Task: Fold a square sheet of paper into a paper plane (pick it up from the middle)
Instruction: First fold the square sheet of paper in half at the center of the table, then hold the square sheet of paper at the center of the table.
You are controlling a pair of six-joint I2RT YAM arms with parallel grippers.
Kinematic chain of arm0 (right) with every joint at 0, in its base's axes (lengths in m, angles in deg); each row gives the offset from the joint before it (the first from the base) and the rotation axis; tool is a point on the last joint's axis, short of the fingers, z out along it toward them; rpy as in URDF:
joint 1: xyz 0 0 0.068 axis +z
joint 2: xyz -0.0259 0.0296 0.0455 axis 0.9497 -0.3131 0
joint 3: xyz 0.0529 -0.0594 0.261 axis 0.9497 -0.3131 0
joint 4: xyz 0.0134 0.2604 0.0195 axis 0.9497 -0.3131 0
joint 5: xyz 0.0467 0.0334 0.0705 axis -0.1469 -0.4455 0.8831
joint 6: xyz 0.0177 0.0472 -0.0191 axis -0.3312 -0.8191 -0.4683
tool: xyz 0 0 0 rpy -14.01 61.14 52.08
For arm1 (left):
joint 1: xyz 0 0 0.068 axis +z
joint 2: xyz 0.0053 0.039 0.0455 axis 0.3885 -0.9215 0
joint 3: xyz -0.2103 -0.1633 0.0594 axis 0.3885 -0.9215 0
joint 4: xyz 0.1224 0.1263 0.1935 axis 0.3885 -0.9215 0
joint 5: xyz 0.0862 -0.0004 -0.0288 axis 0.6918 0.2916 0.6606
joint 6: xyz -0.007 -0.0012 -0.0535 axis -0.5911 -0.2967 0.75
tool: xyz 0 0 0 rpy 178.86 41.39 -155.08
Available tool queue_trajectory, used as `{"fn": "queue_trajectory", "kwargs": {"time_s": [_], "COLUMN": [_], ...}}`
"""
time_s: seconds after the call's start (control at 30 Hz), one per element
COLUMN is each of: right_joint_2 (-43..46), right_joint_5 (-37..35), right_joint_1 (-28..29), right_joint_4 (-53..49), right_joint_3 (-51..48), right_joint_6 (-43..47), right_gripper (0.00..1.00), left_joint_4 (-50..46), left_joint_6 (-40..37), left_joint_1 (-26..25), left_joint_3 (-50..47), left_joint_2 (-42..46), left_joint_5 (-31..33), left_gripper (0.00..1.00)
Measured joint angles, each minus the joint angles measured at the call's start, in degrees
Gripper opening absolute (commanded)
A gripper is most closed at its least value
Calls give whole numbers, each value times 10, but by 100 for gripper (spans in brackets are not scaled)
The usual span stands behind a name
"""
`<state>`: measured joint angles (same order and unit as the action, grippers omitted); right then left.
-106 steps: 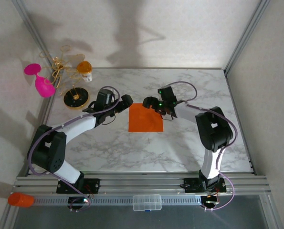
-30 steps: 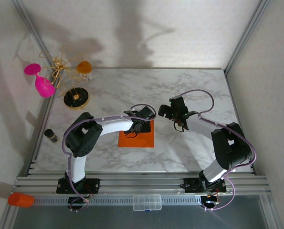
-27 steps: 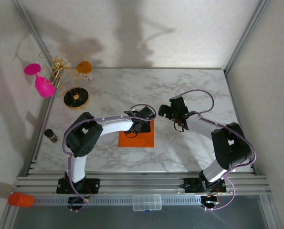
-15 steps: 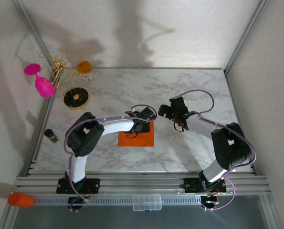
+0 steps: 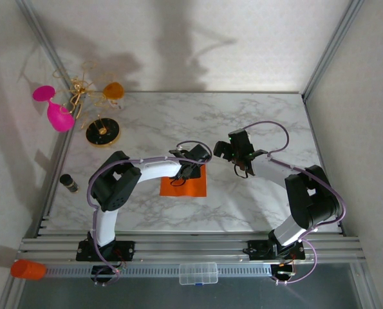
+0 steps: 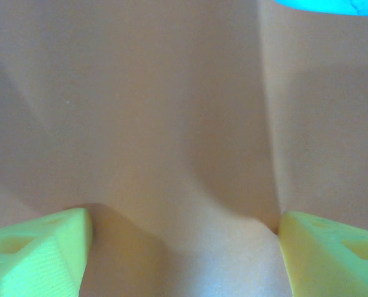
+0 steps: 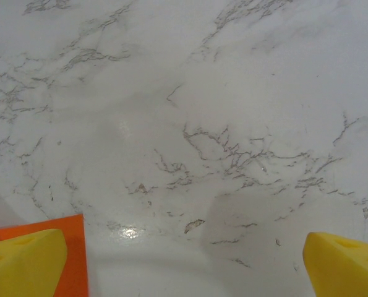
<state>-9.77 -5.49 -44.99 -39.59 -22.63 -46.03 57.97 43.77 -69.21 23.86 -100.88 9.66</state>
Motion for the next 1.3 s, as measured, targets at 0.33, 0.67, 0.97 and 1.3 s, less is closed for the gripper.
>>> {"fn": "queue_trajectory", "kwargs": {"time_s": [0.33,0.67,0.97,1.3], "right_joint_2": [21,74,65,0], "right_joint_5": [-1,88,256,310], "right_joint_1": [-5,-37,-49,-35], "right_joint_4": [20,104,197,196], "right_joint_3": [-14,-64,-86,-85], "right_joint_6": [-10,-21,-41,-31], "right_gripper": [99,97,80,58], "left_joint_4": [38,167,238,233], "left_joint_6": [-4,2,14,6], "left_joint_1": [43,97,110,120], "left_joint_3": [-37,-81,-131,-148], "left_joint_2": [53,159,131,94], "left_joint_5": [-124,-287,-330,-292], "left_gripper": [36,39,37,33]}}
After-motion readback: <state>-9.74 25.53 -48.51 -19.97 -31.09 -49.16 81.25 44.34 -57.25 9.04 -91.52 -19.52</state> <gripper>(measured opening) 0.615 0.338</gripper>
